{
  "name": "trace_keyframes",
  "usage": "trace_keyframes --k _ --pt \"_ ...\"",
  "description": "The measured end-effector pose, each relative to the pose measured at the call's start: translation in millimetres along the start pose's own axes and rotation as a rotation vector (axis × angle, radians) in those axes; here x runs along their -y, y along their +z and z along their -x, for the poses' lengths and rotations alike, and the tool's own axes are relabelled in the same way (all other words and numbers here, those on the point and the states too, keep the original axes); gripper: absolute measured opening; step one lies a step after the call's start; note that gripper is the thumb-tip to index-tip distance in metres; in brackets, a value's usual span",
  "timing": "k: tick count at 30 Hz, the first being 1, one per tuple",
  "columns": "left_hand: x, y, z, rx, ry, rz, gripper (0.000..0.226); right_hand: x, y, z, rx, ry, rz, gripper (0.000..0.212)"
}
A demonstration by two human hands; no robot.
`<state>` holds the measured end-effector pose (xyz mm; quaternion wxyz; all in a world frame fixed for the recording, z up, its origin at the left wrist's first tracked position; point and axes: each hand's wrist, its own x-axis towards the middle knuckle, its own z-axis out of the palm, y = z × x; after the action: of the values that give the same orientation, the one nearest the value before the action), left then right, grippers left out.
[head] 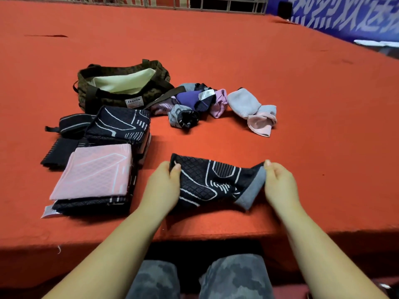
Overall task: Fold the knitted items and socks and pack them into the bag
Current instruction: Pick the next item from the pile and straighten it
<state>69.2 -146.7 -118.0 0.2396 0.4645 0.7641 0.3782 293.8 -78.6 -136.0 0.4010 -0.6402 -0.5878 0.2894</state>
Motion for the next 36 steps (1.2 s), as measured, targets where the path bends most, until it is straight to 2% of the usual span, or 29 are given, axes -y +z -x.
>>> trace_keyframes --k 1,3,4,6,8,10,14,17,23,25,29,31,32,34,36 --pt "2 6 -2 0.047 -0.061 -0.028 0.022 1 5 2 0.012 0.005 0.008 0.026" --pt "10 14 -1 0.066 -0.059 -0.175 0.049 0 8 9 -0.046 -0.052 0.023 0.029" --pt "13 16 2 0.006 0.044 -0.279 0.058 2 8 16 -0.096 -0.147 0.051 0.03" --pt "15 19 11 -0.05 0.368 -0.387 0.056 10 12 37 -0.12 -0.403 0.112 0.024" --pt "20 27 18 0.054 0.58 -0.404 0.047 11 23 59 -0.017 -0.609 0.233 0.022" --pt "28 33 20 0.185 0.606 -0.42 0.046 0 36 69 0.043 -0.672 0.353 0.024" --pt "49 34 17 0.307 0.596 -0.417 0.059 -26 41 62 0.039 -0.519 0.398 0.036" --pt "51 30 13 0.343 0.581 -0.362 0.068 -28 40 53 0.086 -0.454 0.351 0.034" --pt "54 25 6 0.345 0.574 -0.257 0.042 -28 18 31 0.236 -0.476 0.288 0.019" --pt "53 24 6 0.318 0.544 -0.227 0.035 -23 10 29 0.237 -0.433 0.175 0.016" --pt "45 13 3 0.248 0.381 -0.155 0.024 -11 -22 16 0.152 -0.24 -0.219 0.021" --pt "34 5 2 0.262 0.336 -0.088 0.014 -9 -41 5 0.132 -0.173 -0.374 0.012" --pt "26 2 2 0.274 0.33 -0.067 0.011 -9 -48 0 0.135 -0.137 -0.457 0.014" --pt "5 -5 2 0.286 0.35 -0.058 0.013 -9 -53 -7 0.144 -0.081 -0.642 0.037" --pt "-16 -16 1 0.336 0.342 -0.048 0.018 -3 -53 -9 0.137 -0.056 -0.743 0.043"
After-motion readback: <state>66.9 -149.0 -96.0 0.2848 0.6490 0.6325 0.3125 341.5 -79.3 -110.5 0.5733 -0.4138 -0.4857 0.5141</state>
